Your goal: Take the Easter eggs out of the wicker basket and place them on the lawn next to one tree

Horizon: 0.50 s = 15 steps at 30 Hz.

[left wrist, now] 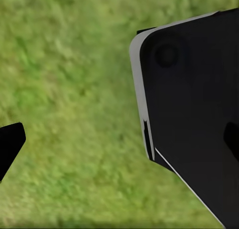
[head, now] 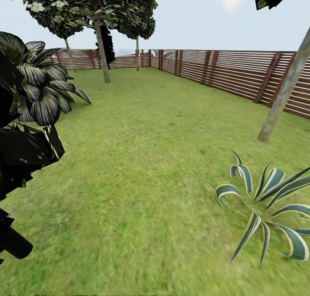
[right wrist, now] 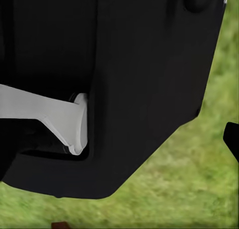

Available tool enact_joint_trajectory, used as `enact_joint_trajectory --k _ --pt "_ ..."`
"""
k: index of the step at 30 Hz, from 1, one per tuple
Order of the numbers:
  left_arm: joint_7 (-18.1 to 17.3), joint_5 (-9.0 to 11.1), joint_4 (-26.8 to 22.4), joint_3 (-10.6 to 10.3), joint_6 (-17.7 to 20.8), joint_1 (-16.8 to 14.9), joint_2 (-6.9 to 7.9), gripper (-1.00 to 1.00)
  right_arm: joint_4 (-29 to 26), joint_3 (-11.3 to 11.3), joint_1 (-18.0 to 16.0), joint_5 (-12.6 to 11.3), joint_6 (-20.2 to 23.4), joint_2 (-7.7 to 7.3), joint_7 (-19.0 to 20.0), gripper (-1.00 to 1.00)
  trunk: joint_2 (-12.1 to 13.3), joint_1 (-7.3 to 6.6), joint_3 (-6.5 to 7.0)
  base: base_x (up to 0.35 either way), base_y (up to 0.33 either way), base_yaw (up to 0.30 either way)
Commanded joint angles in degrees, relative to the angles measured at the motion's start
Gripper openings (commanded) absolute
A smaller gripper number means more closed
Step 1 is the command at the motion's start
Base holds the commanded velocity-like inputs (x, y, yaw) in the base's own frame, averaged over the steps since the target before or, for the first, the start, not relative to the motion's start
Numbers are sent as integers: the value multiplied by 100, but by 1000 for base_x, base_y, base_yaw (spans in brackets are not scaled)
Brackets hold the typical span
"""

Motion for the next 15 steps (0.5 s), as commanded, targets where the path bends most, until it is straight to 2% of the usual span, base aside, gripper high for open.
enact_joint_trajectory --k 1,15 --pt "8 -2 5 -28 -19 -4 1 100 -8 33 2 -2 -9 -1 -4 100 -7 1 -14 0 0 164" --pt "7 -2 5 -28 -19 -4 1 100 -23 40 2 -6 -9 2 -4 100 -7 1 -105 27 0 195"
